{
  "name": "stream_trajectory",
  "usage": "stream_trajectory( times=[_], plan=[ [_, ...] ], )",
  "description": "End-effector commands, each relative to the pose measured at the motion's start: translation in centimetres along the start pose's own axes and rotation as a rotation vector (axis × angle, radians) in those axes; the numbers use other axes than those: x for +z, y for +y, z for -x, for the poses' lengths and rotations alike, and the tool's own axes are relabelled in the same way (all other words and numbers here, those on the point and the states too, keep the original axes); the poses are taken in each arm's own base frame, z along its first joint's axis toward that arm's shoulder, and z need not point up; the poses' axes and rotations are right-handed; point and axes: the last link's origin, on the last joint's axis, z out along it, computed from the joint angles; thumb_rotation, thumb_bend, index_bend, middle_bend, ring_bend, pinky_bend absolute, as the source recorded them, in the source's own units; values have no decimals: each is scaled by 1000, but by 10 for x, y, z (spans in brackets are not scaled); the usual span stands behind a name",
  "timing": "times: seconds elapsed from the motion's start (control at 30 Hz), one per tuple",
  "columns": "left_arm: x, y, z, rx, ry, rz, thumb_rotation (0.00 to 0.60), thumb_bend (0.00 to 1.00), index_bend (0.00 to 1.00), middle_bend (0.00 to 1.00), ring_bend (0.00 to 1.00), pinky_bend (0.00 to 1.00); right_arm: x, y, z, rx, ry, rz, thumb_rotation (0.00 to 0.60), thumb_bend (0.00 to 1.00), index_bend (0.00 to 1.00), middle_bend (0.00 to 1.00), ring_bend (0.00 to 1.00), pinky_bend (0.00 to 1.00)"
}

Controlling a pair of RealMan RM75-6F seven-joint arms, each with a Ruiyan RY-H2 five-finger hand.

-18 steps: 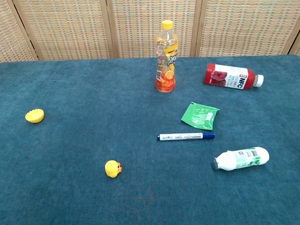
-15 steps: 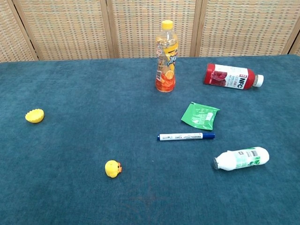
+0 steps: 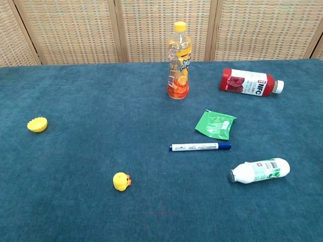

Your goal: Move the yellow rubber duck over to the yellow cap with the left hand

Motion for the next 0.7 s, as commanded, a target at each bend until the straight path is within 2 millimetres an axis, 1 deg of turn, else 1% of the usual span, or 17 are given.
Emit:
stream_trajectory(
  times=[0.03,0.23,0.3,0.37,0.47,0.6,0.63,0.67,0.7],
  plan=[
    [1,0,1,1,-5,0,600,128,0,0,0,0,1,0,0,0,-2,3,600,0,0,0,0,0],
    [2,5,2,-2,-8,14,600,128,0,0,0,0,1,2,0,1,0,7,600,0,0,0,0,0],
    [2,8,1,-9,-6,30,600,128,19,0,0,0,1,4,0,3,2,12,600,0,0,0,0,0],
    [3,12,1,-13,-9,54,600,128,68,0,0,0,1,4,-1,5,6,15,600,0,0,0,0,0],
    [4,19,2,-13,-24,93,600,128,83,0,0,0,0,4,-1,5,7,17,600,0,0,0,0,0],
    [9,38,5,5,-59,190,600,128,95,0,0,0,1,5,1,2,0,21,600,0,0,0,0,0],
    [10,47,6,11,-70,236,600,128,106,0,0,0,1,5,0,1,2,24,600,0,0,0,0,0],
    [11,53,6,15,-77,260,600,128,120,0,0,0,1,5,0,0,3,26,600,0,0,0,0,0],
    [13,64,8,19,-90,308,600,127,131,0,0,0,2,6,0,1,5,28,600,0,0,0,0,0]
  ],
)
